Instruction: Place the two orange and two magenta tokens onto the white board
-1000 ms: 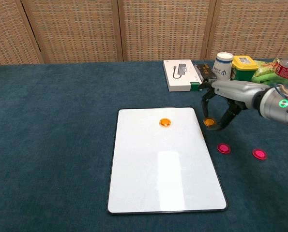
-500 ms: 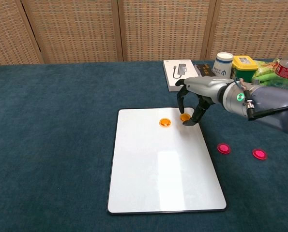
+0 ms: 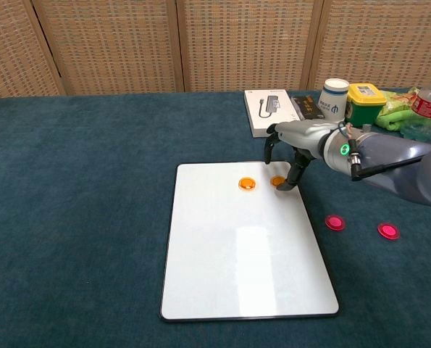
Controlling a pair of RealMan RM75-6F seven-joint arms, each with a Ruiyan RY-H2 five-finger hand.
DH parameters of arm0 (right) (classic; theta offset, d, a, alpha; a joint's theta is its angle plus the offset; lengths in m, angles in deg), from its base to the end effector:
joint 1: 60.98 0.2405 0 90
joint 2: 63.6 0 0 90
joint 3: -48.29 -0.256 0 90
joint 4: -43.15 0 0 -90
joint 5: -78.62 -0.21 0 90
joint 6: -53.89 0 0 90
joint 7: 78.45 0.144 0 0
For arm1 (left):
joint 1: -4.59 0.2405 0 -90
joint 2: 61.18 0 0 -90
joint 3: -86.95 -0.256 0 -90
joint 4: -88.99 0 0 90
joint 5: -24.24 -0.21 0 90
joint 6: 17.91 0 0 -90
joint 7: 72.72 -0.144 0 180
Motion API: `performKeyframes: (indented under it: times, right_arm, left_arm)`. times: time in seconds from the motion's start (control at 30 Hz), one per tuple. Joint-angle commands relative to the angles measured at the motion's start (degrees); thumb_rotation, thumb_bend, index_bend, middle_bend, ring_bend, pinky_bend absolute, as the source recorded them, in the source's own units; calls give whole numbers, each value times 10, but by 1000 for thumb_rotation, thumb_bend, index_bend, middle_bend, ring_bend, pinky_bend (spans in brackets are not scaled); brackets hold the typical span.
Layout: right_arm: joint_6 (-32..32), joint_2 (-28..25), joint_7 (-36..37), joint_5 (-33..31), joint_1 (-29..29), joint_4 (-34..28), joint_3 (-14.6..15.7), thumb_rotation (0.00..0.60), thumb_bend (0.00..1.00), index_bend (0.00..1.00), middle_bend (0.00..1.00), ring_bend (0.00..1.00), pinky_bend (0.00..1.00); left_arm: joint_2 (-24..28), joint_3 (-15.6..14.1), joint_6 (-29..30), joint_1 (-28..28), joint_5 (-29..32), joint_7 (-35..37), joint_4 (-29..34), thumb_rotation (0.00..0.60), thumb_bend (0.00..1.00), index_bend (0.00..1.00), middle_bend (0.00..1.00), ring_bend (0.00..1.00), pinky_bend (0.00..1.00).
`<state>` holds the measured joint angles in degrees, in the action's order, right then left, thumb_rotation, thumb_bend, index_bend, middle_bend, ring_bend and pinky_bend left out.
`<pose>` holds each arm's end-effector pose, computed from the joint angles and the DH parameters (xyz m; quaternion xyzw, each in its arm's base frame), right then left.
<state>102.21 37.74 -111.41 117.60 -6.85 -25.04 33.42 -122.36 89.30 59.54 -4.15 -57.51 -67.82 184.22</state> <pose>-0.1252 -0.3955 -0.0700 0.7263 -0.4254 0.2885 0.4564 -0.3100 0.1983 0.1560 -0.5930 -0.4500 -0.3787 0.5500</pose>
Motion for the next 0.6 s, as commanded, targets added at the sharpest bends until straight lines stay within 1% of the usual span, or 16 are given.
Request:
performKeyframes:
  times: [0.03,0.1,0.2,0.27,0.4,0.47,0.53,0.6]
  right_arm:
    - [6,-5,7,5,-3,-8,-4,600,260,281,9,0,0]
    - [13,-16,13,12,-6,-24,-6,600,260,282,9,0,0]
    - [34,-43,19,31,-19,-63,-4,600,260,281,8,0,0]
    - [50,-76,23,46,-35,-110,4,600,260,287,8,0,0]
    - [74,-136,38,73,-73,-187,29,600,260,346,8,0,0]
    - [86,-163,49,92,-95,-217,46,600,260,352,9,0,0]
    - [94,-178,59,106,-111,-234,61,600,280,362,9,0,0]
    - [102,-189,71,123,-128,-245,76,600,327,377,9,0,0]
  left_arm:
    - [0,0,0,0,0,0,0,600,0,0,0,0,0]
    - [0,0,1,0,-1,0,0,600,0,0,0,0,0]
    - [0,-1,1,0,-2,0,0,600,0,0,0,0,0]
    - [0,-1,1,0,-3,0,-1,600,0,0,0,0,0]
    - [0,-2,2,1,-6,1,-1,600,0,0,0,0,0]
    - [1,-3,2,1,-7,1,-1,600,0,0,0,0,0]
    - [1,-3,3,1,-8,2,-1,600,0,0,0,0,0]
    - [0,-3,3,1,-9,1,-1,600,0,0,0,0,0]
